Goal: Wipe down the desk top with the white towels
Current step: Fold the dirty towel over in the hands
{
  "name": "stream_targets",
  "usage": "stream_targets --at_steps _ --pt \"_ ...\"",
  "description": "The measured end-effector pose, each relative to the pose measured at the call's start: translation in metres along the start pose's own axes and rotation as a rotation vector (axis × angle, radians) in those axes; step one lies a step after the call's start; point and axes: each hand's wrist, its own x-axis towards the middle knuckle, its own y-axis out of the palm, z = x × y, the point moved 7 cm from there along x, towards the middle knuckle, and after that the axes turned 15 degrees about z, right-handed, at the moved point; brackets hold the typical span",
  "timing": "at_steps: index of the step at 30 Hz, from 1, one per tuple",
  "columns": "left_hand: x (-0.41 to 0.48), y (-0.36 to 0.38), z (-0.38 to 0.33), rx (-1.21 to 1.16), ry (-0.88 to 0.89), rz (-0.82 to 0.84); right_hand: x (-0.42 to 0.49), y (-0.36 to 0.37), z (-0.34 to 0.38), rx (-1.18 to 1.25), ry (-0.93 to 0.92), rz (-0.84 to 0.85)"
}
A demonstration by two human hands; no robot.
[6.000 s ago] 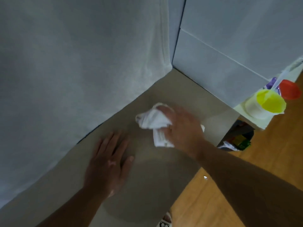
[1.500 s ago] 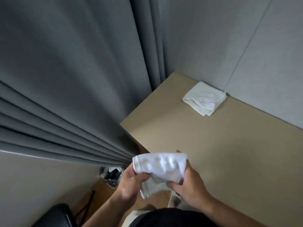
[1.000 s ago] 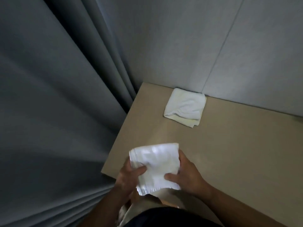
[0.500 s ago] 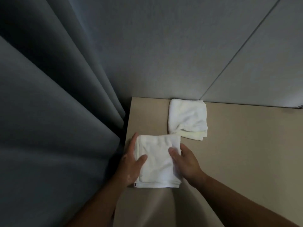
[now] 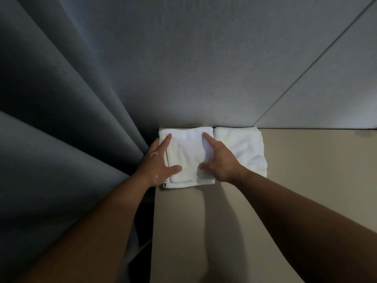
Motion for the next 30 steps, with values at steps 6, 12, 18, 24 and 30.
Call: stream_targets --at_steps 6,12,18,24,30 --pt "0.034 -0.010 0.012 0.056 -0.061 0.027 0.035 -0.003 -0.001 -0.142 0.050 -0.003" --pt "0.037 -0.006 0.008 0.104 -0.063 0.035 0.040 0.001 -0.008 -0.201 0.101 -0.034" --pt "0.040 -0.002 0.009 0.100 -0.102 0.036 0.020 0.009 -0.009 -0.334 0.062 -0.164" --pt "0.043 0.000 0.009 0.152 -0.146 0.079 0.024 0.011 -0.011 -0.351 0.095 -0.125" --pt "0.020 0.006 0.003 0.109 -0.217 -0.052 -0.010 0.014 -0.018 -0.544 0.141 -0.031"
